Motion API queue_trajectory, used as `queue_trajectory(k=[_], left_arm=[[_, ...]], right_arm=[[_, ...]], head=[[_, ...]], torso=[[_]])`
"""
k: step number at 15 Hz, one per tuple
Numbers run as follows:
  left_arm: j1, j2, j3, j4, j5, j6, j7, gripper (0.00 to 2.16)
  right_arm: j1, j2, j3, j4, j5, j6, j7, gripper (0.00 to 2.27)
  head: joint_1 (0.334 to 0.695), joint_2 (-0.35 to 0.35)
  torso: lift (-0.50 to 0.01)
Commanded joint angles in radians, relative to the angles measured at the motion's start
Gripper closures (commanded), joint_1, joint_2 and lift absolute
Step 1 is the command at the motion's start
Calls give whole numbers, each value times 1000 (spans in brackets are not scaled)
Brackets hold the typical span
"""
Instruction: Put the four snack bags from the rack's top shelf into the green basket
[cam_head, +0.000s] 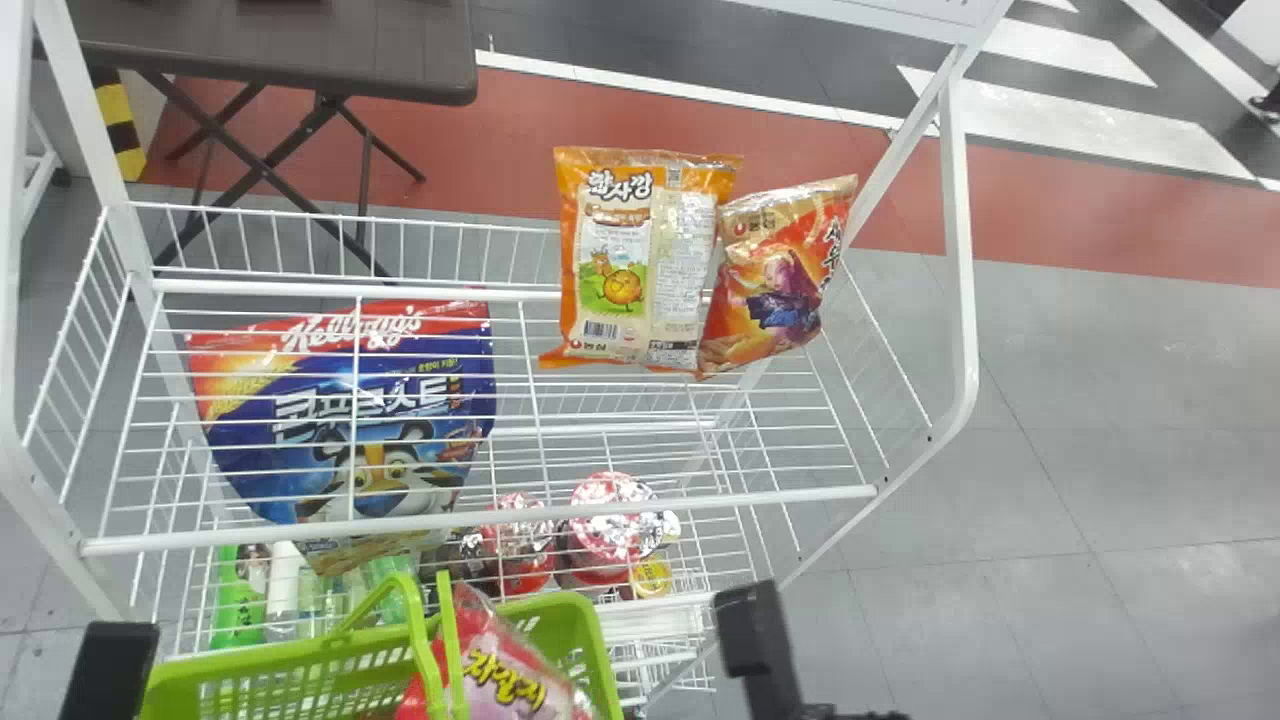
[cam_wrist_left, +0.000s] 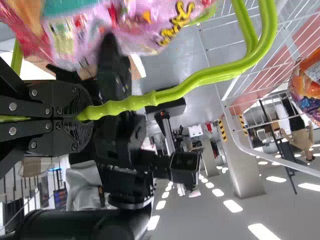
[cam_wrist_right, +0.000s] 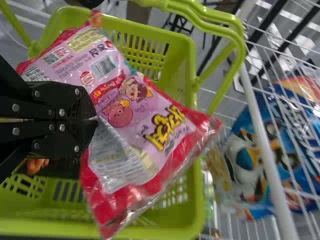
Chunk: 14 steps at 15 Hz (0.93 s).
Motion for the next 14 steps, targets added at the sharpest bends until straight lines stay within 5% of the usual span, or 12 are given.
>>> queue_trajectory(k=[1, 3, 4, 6, 11, 14], left_arm=[[2, 1, -4, -1, 0, -3, -1, 2145], [3, 3, -2, -4, 0, -3, -3, 2145], [3, 1, -2, -4, 0, -6, -3, 2145], [3, 0, -7, -4, 0, -6, -3, 2145], [3, 1, -14, -5, -2, -6, 0, 2145], [3, 1, -25, -7, -16, -3, 0, 2145]], right_arm=[[-5, -5, 76, 15, 16, 12, 1, 2125], [-8, -13, 105, 23, 30, 49, -2, 2111], [-9, -17, 102, 23, 30, 65, -9, 1764], [-5, -19, 50, 15, 25, 62, -19, -2], [0, -19, -68, -14, 48, 25, -25, 53], [14, -6, -109, -19, 83, -248, -93, 56]], head=[[695, -350], [695, -323], [695, -306], [695, -307], [695, -350], [695, -350]], torso=[[0], [0], [0], [0], [0], [0]])
